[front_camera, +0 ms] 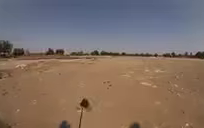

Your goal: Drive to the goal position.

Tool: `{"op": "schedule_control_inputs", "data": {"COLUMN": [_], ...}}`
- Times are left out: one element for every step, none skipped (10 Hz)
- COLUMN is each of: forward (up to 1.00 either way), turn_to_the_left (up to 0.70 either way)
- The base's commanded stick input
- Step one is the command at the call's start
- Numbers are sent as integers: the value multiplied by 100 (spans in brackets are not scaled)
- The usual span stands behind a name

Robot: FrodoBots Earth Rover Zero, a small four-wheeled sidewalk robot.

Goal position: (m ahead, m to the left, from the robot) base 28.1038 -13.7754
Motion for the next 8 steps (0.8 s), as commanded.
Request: {"op": "schedule_control_inputs", "data": {"forward": [50, 50, 50, 50, 50, 50, 50, 50], "turn_to_the_left": [0, -8, -33, -32, -1, 0, 0, 0]}}
